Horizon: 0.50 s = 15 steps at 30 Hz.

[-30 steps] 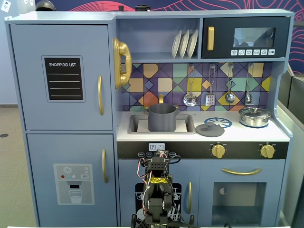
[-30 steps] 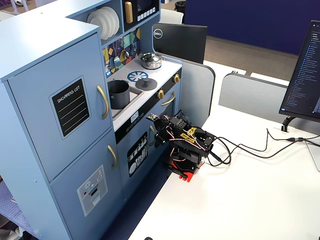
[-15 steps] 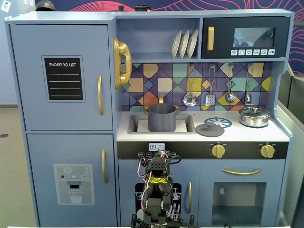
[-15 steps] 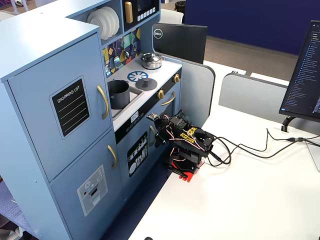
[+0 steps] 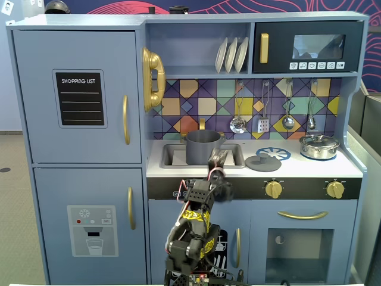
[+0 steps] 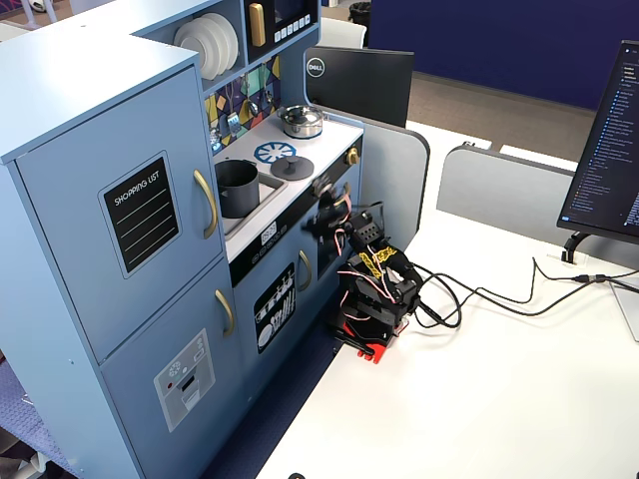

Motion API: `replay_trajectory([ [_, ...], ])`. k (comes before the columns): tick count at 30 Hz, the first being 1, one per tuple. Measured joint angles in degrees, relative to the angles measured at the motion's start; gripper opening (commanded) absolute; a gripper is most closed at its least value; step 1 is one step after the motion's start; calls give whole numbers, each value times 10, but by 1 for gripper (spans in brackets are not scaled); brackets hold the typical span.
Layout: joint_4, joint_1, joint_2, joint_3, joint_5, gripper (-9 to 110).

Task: Pick up the lid from the counter and put it on the gray recipient

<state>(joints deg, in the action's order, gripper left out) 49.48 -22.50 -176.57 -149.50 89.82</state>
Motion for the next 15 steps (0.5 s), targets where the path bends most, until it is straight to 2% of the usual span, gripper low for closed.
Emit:
replay_trajectory([
  [7,-188,-122,68,45,-28,20],
  [12,-352,-129,149,45,-21,25],
  [15,-426,-128,207,45,-6,23],
])
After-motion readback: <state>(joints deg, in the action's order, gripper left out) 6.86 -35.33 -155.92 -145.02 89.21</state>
